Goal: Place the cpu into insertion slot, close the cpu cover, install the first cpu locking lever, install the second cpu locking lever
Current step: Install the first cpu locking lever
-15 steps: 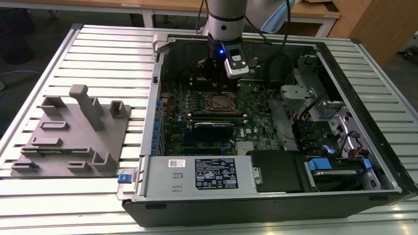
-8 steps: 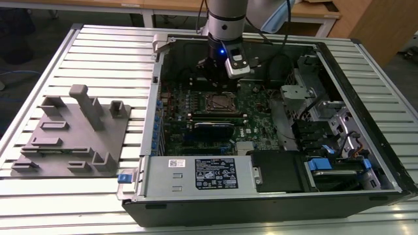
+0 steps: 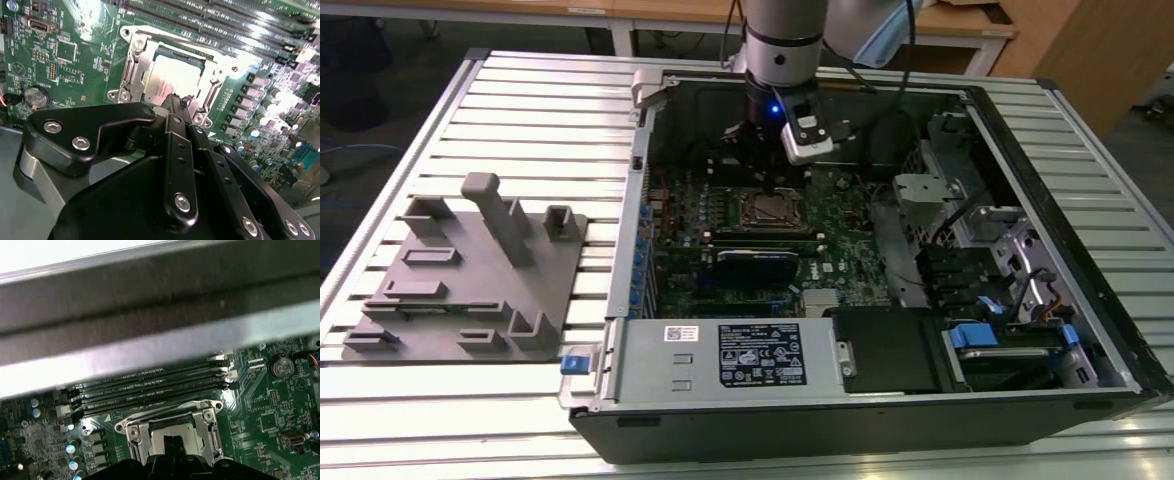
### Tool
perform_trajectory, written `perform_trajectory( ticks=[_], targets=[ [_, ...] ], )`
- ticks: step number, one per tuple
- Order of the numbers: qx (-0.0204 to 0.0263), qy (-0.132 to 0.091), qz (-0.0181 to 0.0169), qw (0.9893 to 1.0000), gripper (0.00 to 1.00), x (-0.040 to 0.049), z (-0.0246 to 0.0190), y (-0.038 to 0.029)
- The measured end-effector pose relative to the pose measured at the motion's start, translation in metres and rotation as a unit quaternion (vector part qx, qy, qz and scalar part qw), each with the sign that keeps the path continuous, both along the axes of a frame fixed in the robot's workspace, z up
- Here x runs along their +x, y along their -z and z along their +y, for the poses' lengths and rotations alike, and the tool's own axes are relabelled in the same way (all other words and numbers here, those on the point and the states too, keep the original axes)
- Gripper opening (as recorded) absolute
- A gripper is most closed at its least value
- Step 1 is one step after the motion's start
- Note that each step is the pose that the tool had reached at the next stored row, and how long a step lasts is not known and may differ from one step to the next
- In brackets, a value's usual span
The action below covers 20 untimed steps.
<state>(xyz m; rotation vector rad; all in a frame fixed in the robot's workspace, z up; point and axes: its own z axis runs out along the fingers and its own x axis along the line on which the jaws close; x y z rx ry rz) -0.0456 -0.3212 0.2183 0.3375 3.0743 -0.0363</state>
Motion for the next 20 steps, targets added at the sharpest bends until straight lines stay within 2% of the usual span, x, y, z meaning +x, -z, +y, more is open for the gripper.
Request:
perform_trajectory(
  ticks=[4,6,9,10,13,14,15,20],
  targets=[
    [0.0029,-0.001,0.0,1.0,0.1,0.0,-0.0046,0.0],
    [0.0039,-0.002,0.0,1.0,0.1,0.0,-0.0058,0.0],
    [0.0079,-0.004,0.0,1.0,0.1,0.0,-0.0068,0.0],
    [0.011,-0.004,0.0,0.9999,0.1,0.0001,-0.007,0.0],
    [0.0277,-0.005,-0.0001,0.9996,0.1,0.0005,-0.0074,0.0],
    [0.0318,-0.005,0.0,0.9995,0.1,0.0005,-0.0076,0.0],
    [0.034,-0.005,-0.0001,0.9994,0.1,0.0005,-0.0077,0.0],
    [0.0342,-0.005,-0.0001,0.9994,0.1,0.001,-0.0077,0.0001]
  ],
)
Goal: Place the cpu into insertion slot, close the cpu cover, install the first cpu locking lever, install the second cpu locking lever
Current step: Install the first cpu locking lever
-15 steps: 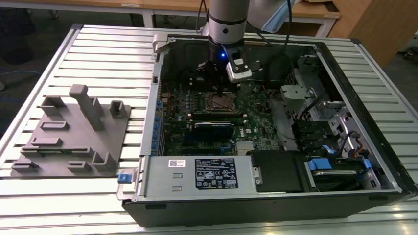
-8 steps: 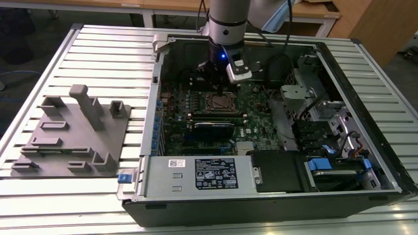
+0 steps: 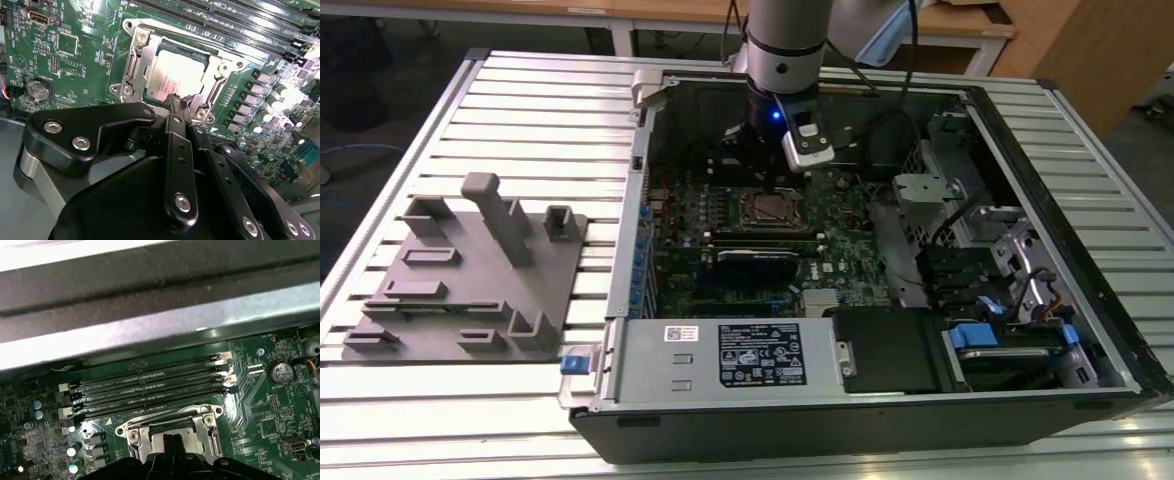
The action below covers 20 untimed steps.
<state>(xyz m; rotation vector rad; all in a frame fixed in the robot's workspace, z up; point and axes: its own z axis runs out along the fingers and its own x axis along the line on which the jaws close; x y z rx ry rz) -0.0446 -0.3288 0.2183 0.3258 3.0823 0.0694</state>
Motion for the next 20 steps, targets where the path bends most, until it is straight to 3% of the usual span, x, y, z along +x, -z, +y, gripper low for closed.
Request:
perform_trajectory(
  ticks=[4,20],
  targets=[
    [0.0,0.0,0.001,1.0,0.1,0.0075,0.0,0.0004],
    [0.0004,-0.03,0.0011,0.9995,0.1,0.0077,-0.0084,0.0029]
  ],
)
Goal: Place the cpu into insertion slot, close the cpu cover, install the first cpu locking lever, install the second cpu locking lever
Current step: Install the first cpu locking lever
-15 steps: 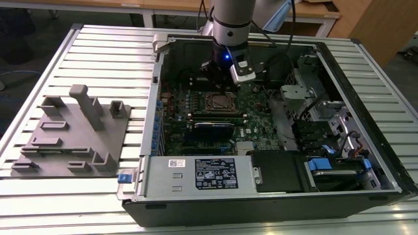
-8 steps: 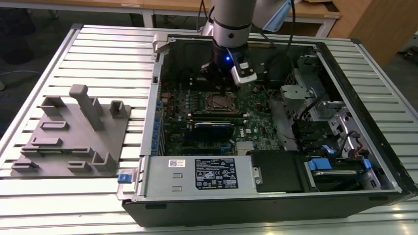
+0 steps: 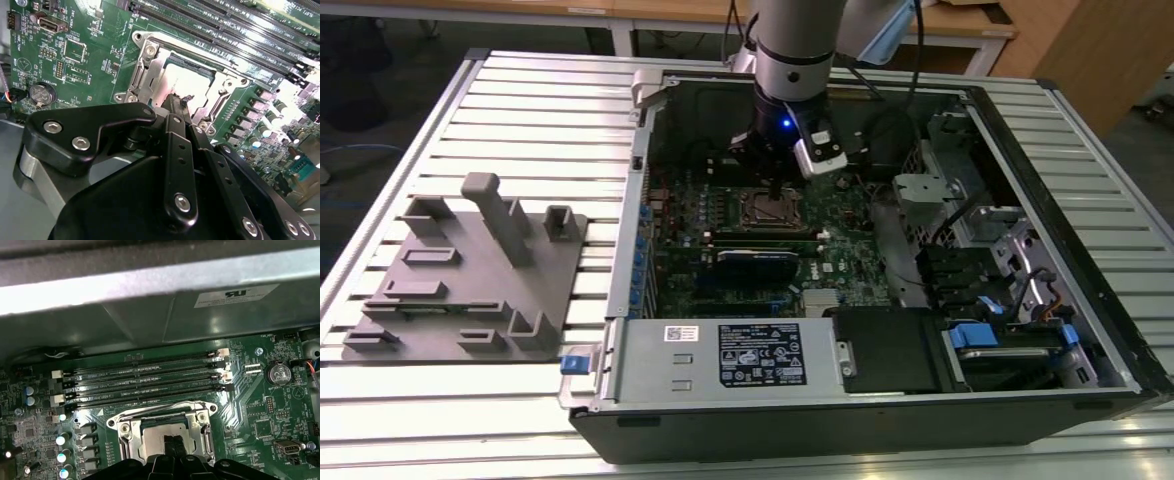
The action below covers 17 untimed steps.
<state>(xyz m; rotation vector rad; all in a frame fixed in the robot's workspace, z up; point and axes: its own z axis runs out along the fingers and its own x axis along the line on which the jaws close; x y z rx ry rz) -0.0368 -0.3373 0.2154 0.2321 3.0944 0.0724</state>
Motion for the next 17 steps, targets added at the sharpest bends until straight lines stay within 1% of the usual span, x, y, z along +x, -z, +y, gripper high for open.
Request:
perform_trajectory(
  ticks=[8,12,17],
  targets=[
    [0.002,0.0,0.0,1.0,0.1,0.0001,-0.0004,-0.0053],
    [0.0021,0.0,-0.0001,1.0,0.1,0.0001,-0.0004,-0.0054],
    [0.002,0.0,0.0,1.0,0.1,0.0,-0.0004,-0.0094]
  ],
)
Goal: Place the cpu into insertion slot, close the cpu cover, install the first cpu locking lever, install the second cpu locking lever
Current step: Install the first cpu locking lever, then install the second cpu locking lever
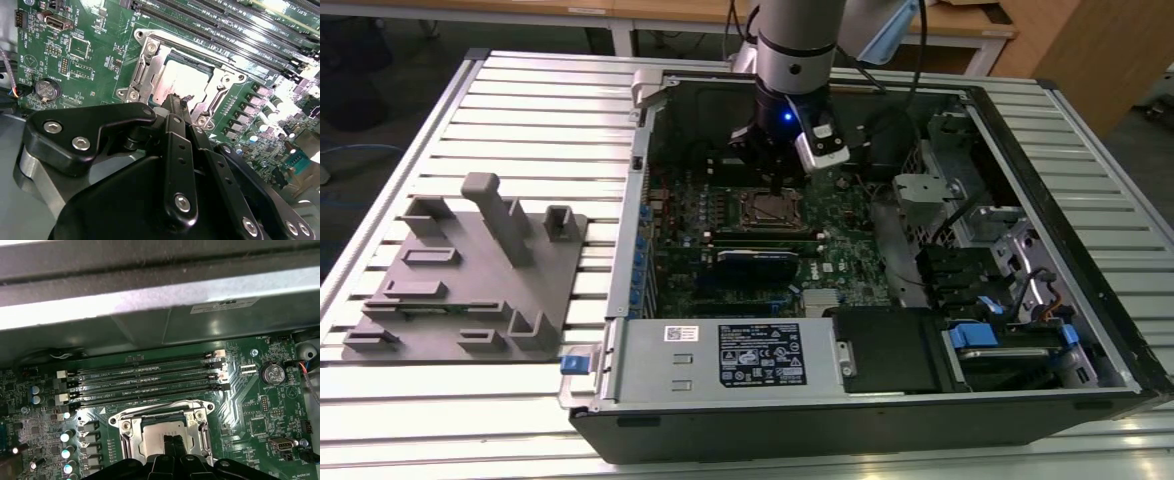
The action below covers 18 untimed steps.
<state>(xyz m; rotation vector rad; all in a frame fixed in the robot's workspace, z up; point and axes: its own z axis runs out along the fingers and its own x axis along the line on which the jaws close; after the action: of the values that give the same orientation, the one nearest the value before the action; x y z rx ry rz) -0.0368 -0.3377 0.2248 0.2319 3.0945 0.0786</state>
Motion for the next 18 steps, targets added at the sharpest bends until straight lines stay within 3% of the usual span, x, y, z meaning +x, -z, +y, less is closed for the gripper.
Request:
perform_trajectory(
  ticks=[2,5,18],
  targets=[
    [-0.0007,0.0,-0.0001,1.0,0.1,0.0001,0.0001,-0.0005],
    [-0.0059,0.0,0.0001,1.0,0.1,0.0,-0.0014,-0.0007],
    [-0.0042,0.0,0.0,1.0,0.1,0.0,-0.0021,-0.0007]
  ],
)
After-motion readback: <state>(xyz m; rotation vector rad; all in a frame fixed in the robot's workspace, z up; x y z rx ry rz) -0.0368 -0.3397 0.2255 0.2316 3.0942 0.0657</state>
